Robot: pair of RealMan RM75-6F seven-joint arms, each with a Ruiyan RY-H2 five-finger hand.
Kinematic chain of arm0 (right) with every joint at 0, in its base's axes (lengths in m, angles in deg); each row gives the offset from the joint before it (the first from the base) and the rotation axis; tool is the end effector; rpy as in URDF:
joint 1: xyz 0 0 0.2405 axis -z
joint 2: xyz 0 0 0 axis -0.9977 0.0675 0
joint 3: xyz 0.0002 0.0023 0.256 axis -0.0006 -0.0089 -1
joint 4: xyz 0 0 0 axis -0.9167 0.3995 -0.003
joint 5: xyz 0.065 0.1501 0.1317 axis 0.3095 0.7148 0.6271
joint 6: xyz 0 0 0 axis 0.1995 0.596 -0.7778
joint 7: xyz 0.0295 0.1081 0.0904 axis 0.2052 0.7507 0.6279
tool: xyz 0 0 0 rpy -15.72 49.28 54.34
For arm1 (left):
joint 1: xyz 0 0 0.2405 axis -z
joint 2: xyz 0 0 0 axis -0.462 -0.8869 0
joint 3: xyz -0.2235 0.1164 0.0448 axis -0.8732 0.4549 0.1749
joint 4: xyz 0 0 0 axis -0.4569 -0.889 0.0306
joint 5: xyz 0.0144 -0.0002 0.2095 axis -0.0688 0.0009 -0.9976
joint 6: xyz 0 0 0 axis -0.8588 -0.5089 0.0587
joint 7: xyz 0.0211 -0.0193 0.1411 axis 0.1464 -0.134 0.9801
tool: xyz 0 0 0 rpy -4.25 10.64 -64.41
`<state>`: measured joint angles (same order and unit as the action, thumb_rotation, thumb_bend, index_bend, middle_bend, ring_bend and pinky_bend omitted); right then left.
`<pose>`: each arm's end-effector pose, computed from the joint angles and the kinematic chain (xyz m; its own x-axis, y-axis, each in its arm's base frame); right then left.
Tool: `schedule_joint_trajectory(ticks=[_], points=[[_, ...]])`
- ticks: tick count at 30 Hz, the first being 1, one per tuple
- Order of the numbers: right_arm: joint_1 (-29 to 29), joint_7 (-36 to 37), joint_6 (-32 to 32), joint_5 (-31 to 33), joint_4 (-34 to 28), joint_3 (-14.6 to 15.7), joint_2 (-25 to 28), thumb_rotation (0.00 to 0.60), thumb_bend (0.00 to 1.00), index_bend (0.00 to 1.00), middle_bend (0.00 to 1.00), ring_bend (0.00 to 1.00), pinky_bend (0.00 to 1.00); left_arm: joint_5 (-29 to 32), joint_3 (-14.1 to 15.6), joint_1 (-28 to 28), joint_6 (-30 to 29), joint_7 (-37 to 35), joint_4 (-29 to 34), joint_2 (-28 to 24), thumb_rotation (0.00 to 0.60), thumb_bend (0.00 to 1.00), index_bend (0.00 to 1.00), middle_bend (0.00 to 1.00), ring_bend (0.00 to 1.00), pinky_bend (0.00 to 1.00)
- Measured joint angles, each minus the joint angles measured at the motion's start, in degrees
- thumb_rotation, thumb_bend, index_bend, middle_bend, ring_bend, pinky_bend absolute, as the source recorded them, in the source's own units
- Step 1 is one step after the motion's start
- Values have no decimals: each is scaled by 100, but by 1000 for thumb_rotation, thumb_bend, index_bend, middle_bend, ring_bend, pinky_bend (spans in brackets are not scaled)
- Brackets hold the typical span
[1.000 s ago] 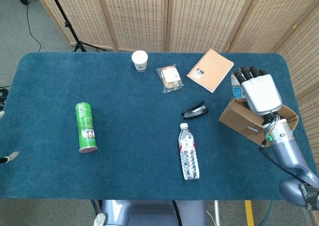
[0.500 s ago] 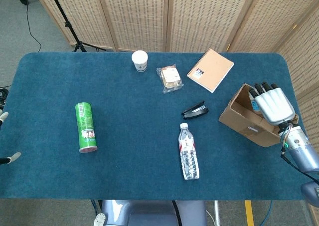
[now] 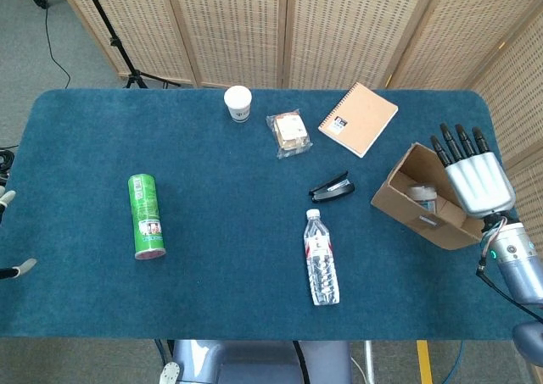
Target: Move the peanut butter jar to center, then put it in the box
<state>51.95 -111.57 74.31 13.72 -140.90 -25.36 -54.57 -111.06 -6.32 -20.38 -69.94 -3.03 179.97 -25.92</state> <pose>-0.2324 -0.3430 0.2105 0.8953 0.1486 0.4198 -0.3996 -0.1482 0.9046 -0.3187 0.1982 0.2067 0.3512 0.0448 0.9352 0.9318 0.0809 -0.3538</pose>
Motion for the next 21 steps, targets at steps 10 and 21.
schedule_joint_trajectory(ticks=[10,21], points=[[923,1137,1125,-312,-818,16,274,600,0,0,0,0,53,-8,11,-116,-257,163,-72,157,600,0,0,0,0,31],[2054,2122,2018,-643,-675,424,-736,600,0,0,0,0,0,-113,-45,-244,-677,183,-717,726,600,0,0,0,0,31]])
